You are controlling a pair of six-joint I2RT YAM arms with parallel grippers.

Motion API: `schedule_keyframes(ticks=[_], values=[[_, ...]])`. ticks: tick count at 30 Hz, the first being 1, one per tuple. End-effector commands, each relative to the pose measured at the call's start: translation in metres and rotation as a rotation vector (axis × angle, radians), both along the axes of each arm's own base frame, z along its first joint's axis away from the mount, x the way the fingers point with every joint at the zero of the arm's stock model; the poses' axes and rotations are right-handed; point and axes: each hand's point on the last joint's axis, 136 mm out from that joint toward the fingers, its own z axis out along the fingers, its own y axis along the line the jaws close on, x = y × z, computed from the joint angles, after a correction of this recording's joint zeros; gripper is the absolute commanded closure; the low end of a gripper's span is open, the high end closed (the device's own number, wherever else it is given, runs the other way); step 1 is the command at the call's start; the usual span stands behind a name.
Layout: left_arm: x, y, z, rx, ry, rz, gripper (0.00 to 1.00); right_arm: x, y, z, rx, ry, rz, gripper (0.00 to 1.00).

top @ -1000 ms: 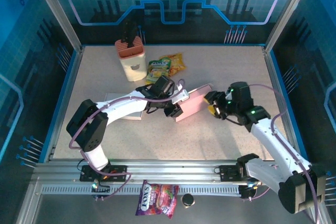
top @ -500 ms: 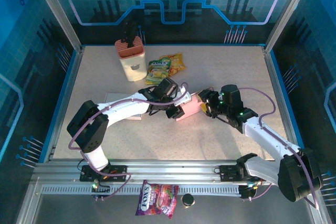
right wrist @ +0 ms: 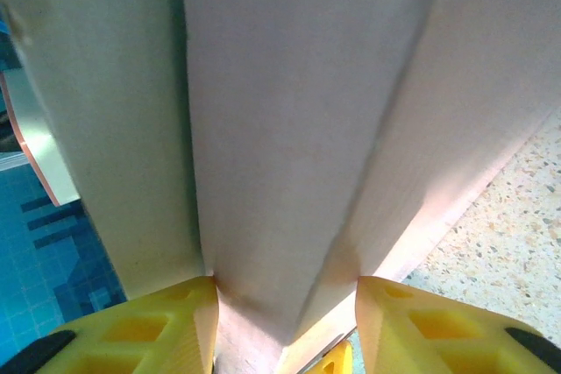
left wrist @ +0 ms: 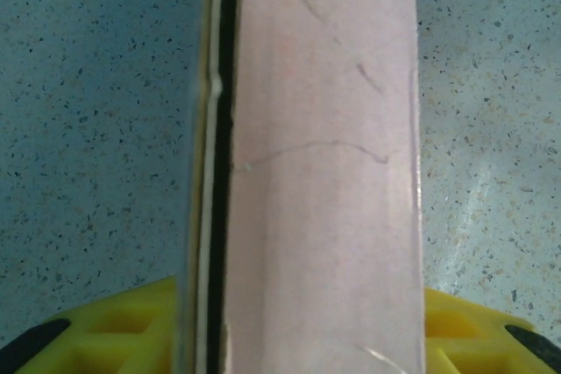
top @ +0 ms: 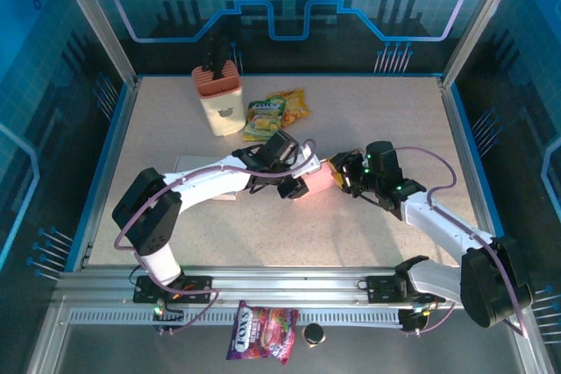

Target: Fold the paper box

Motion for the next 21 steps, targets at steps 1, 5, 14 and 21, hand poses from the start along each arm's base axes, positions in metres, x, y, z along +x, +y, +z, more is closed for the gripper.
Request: schedule_keyframes(ticks=[1, 5, 14, 21], values=[[-0.001, -0.002, 0.013, -0.017, -0.027, -0.003, 0.54, -0.008, -0.003, -0.009, -0.027, 0.026, -0.002, 0.57], [0.0, -0.002, 0.015, -0.017, -0.033, -0.004, 0.53, -0.018, -0.005, -0.027, -0.048, 0.105, 0.002, 0.63], [-0.001, -0.003, 0.016, -0.019, -0.032, -0.008, 0.52, -0.029, -0.009, -0.042, -0.06, 0.194, -0.029, 0.76], [-0.002, -0.003, 0.016, -0.018, -0.035, -0.013, 0.54, -0.031, -0.004, -0.037, -0.061, 0.225, -0.013, 0.81]])
